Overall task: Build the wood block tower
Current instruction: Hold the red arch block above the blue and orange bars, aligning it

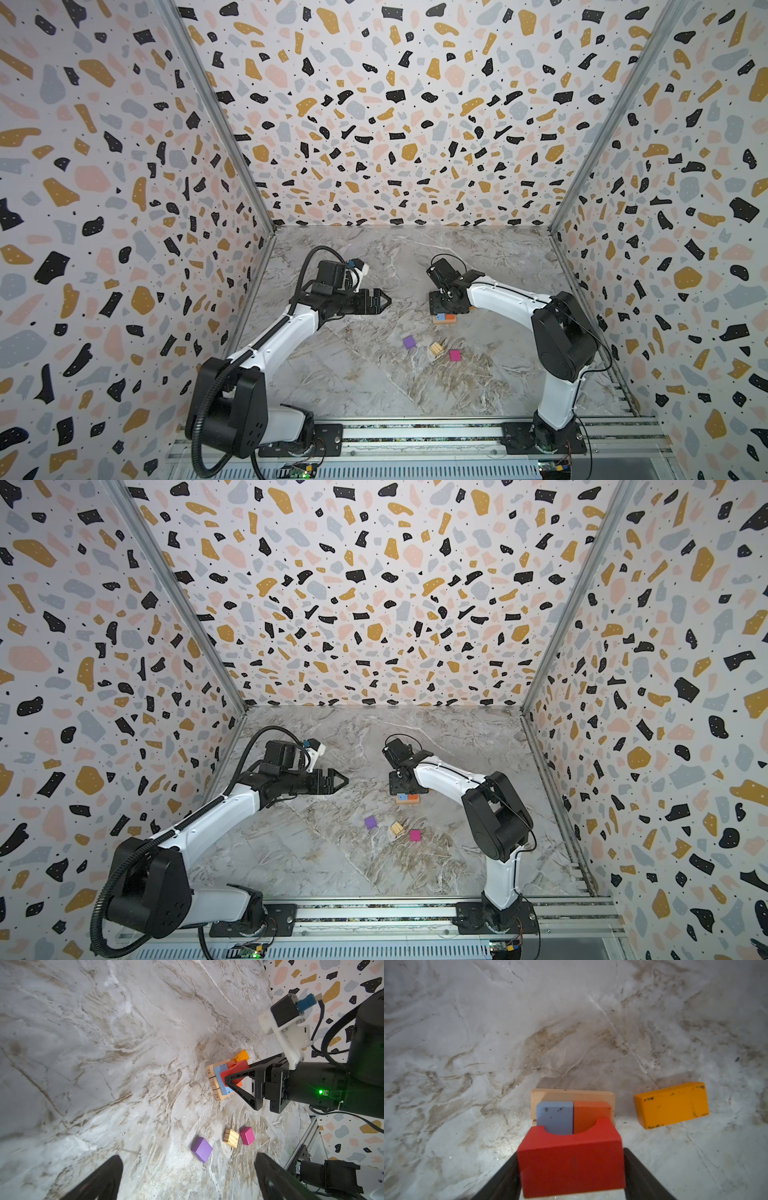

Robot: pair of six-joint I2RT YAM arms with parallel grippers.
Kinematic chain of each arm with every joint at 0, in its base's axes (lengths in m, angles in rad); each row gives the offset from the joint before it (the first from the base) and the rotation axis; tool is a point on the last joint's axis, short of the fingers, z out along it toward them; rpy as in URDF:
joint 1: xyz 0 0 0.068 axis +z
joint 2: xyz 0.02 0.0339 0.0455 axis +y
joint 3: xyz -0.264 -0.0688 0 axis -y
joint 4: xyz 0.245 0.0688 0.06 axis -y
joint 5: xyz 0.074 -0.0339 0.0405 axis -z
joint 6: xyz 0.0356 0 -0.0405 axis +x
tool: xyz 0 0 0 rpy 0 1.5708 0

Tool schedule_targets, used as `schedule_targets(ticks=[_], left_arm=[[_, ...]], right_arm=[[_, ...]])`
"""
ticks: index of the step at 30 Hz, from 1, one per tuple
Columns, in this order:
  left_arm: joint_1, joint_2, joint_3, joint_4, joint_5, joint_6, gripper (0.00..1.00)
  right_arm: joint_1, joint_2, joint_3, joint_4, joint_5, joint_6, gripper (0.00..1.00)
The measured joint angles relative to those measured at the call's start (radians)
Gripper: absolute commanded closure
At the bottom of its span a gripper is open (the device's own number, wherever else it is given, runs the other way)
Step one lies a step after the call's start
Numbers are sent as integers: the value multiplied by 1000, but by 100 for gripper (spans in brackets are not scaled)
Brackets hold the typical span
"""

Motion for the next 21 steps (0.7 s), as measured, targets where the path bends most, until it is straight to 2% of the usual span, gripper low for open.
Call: schedule_targets(ticks=[21], left_arm=[[0,0,0,0,0,0,0]], right_arm=[[0,0,2,-3,3,0,42]])
